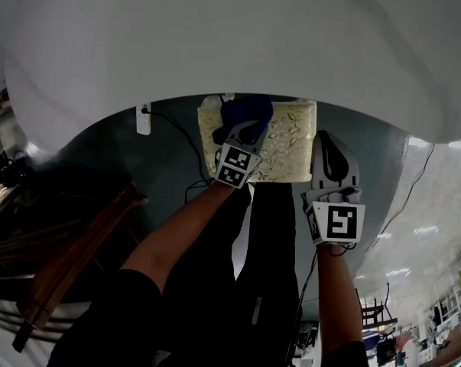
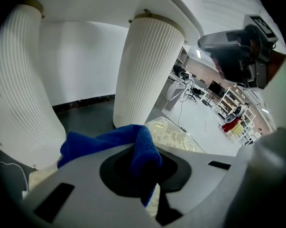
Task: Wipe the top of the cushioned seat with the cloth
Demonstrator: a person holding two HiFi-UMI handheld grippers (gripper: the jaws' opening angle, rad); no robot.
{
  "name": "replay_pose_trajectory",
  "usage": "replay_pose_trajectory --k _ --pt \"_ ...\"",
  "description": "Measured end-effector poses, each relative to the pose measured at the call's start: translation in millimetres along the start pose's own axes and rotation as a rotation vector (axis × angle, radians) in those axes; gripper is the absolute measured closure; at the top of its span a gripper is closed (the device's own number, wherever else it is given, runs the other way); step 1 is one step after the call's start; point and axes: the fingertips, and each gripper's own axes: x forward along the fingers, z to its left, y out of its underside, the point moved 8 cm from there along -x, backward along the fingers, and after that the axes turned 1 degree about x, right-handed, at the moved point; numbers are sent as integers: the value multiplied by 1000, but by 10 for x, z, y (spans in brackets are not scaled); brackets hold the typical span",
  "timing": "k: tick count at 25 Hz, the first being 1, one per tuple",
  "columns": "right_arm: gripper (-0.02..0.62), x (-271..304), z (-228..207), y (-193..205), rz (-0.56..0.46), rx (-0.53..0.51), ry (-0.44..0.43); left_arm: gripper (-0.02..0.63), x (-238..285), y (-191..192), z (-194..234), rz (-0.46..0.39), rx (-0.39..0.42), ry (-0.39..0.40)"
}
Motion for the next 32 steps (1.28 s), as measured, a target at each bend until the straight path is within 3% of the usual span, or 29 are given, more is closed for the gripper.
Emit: replay_pose_trajectory --k 10,32 --pt "557 -63 -234 40 -2 -21 28 566 246 -104 -237 9 21 51" --pt "557 -240 -480 194 15 67 86 566 519 -328 -617 32 85 138"
